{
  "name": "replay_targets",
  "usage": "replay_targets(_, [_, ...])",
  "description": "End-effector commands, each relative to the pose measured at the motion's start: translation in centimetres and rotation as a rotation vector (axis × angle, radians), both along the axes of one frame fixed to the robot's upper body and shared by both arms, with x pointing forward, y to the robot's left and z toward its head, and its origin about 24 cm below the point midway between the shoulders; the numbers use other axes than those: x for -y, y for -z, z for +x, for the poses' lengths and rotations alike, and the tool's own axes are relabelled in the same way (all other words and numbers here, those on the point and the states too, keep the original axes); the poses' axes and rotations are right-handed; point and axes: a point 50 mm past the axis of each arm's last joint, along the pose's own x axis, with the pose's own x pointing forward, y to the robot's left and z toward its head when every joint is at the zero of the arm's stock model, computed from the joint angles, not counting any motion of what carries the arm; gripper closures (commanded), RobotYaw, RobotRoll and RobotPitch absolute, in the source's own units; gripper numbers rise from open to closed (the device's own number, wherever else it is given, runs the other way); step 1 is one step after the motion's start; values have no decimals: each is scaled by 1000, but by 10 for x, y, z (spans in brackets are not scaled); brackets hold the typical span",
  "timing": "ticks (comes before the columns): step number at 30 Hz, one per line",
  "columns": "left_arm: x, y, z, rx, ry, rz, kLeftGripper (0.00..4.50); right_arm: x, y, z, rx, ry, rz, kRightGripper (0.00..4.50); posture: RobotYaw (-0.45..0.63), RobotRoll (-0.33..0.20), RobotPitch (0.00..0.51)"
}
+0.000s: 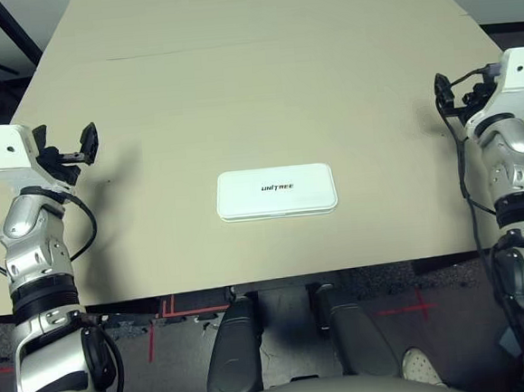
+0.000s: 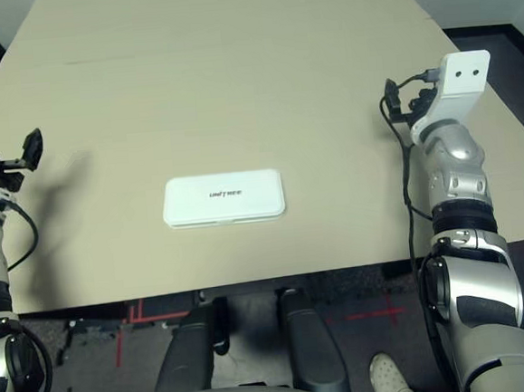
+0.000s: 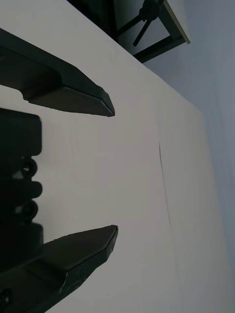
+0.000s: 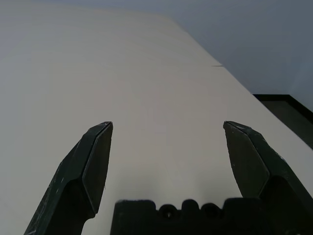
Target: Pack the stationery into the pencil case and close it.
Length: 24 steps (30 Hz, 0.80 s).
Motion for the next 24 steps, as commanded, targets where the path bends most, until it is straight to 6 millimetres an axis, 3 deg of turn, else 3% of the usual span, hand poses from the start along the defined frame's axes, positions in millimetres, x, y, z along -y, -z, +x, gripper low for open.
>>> replay_targets(1, [-4,1,0,6,-22,-6,41,7,-5,-1,21,28,3,0,-28,0,208])
replay_targets(13, [2,0,4,6,5,2,41,-7,-13,10,34,-49,-8,0,-40,0,244])
replay_targets(24, [-2,-5,1,6,3,15,41,-17,-6,14,18,-91,2,0,7,0,239])
